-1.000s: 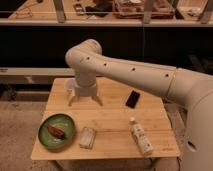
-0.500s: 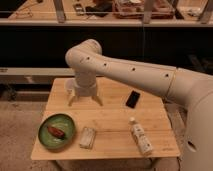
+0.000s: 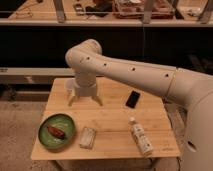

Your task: Stand the bottle upright

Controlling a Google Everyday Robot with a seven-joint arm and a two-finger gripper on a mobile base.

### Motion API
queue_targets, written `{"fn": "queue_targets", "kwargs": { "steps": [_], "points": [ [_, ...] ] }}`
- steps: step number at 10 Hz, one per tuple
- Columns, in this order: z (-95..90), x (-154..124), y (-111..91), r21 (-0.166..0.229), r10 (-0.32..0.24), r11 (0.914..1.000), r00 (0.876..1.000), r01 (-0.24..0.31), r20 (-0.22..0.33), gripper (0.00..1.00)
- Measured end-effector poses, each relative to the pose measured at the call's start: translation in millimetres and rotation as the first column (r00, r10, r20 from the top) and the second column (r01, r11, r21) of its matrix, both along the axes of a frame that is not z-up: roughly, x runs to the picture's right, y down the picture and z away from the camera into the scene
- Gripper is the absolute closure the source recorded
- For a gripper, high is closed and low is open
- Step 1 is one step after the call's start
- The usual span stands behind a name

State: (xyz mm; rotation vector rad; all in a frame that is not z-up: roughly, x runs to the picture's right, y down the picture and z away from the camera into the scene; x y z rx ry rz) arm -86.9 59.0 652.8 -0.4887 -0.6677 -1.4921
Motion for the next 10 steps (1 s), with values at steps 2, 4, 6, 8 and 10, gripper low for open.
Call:
{"fn": "queue_targets", "kwargs": {
  "steps": [2, 4, 6, 8, 10],
  "points": [
    [0.0, 0.0, 0.0, 0.000, 0.000, 1.0000, 1.000, 0.000, 0.000, 0.20],
    [0.0, 0.0, 0.0, 0.000, 0.000, 1.0000, 1.000, 0.000, 0.000, 0.20],
    [0.0, 0.0, -0.1, 0.000, 0.000, 1.0000, 1.000, 0.000, 0.000, 0.20],
    [5.4, 10.4, -4.3, 0.000, -0.009, 1.0000, 1.000, 0.009, 0.005, 0.20],
    [15.5, 44.6, -11.0, -0.010, -0.049, 0.9987, 0.999, 0.049, 0.011, 0.20]
  ]
}}
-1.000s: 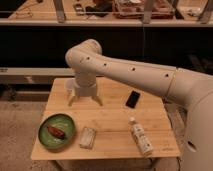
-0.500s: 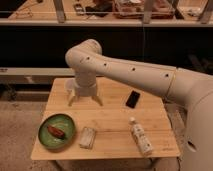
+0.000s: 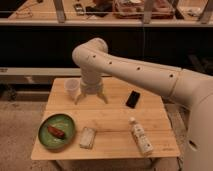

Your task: Stand the bottle upright

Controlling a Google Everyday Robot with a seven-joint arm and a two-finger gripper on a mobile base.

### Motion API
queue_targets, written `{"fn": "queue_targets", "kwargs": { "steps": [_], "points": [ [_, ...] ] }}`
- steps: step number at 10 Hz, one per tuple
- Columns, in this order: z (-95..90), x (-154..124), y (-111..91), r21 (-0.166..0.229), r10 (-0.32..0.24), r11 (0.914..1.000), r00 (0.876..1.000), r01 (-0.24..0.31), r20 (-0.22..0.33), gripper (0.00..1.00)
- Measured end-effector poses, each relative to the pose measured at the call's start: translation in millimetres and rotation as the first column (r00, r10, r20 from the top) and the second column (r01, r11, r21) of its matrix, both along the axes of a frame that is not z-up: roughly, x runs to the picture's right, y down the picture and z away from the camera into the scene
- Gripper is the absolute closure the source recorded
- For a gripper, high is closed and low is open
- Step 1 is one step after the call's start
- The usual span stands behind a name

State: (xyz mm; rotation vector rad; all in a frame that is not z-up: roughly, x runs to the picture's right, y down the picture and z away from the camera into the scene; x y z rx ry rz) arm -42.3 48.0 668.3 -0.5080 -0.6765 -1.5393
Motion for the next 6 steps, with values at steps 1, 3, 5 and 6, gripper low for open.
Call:
{"fn": "queue_targets", "kwargs": {
  "steps": [1, 3, 5, 6],
  "points": [
    [4.4, 22.0, -2.8, -0.012, -0.025, 0.9996, 1.000, 0.025, 0.014, 0.20],
    [10.9, 90.3, -5.2, -0.053, -0.080, 0.9950, 0.994, 0.084, 0.077, 0.20],
    [11.1, 152.3, -2.2, -0.082, -0.089, 0.9915, 0.987, 0.101, 0.133, 0.20],
    [10.5, 168.5, -1.0, -0.087, -0.091, 0.9907, 0.984, 0.105, 0.151, 0.20]
  ]
}}
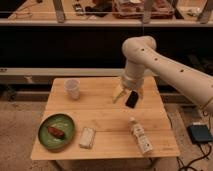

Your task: Stand the bottle upright

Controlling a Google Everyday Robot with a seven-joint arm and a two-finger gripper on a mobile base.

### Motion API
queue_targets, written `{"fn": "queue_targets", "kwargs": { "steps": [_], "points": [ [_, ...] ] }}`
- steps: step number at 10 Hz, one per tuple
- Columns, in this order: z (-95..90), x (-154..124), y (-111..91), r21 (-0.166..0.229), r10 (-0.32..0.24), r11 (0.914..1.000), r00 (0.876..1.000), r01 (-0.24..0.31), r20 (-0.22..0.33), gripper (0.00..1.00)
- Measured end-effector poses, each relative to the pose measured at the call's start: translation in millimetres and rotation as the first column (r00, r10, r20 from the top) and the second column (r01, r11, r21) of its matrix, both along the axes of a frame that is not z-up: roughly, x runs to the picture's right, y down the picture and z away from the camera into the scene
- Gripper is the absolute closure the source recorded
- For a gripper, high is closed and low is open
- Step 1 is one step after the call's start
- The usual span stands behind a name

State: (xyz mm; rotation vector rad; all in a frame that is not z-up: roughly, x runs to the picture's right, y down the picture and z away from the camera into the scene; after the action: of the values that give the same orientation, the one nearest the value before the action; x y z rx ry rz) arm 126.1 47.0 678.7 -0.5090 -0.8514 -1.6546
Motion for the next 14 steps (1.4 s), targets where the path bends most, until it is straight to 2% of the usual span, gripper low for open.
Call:
{"fn": "queue_targets", "kwargs": {
  "steps": [2, 4, 6, 8, 12, 14],
  "points": [
    [-1.6, 22.5, 2.1, -0.008, -0.004, 1.0000, 1.000, 0.005, 0.026, 0.20],
    [0.1, 23.9, 4.6, -0.023, -0.025, 0.9994, 0.999, 0.025, 0.023, 0.20],
    [13.1, 41.8, 17.1, -0.086, -0.109, 0.9905, 0.994, 0.107, -0.022, 0.20],
    [14.2, 48.5, 18.2, -0.096, -0.122, 0.9883, 0.992, 0.118, -0.040, 0.20],
    [72.1, 41.1, 31.3, -0.061, -0.172, 0.9837, 0.984, 0.169, -0.053, 0.20],
    [87.6, 37.1, 39.5, -0.046, -0.174, 0.9841, 0.983, 0.172, -0.060, 0.20]
  ]
}}
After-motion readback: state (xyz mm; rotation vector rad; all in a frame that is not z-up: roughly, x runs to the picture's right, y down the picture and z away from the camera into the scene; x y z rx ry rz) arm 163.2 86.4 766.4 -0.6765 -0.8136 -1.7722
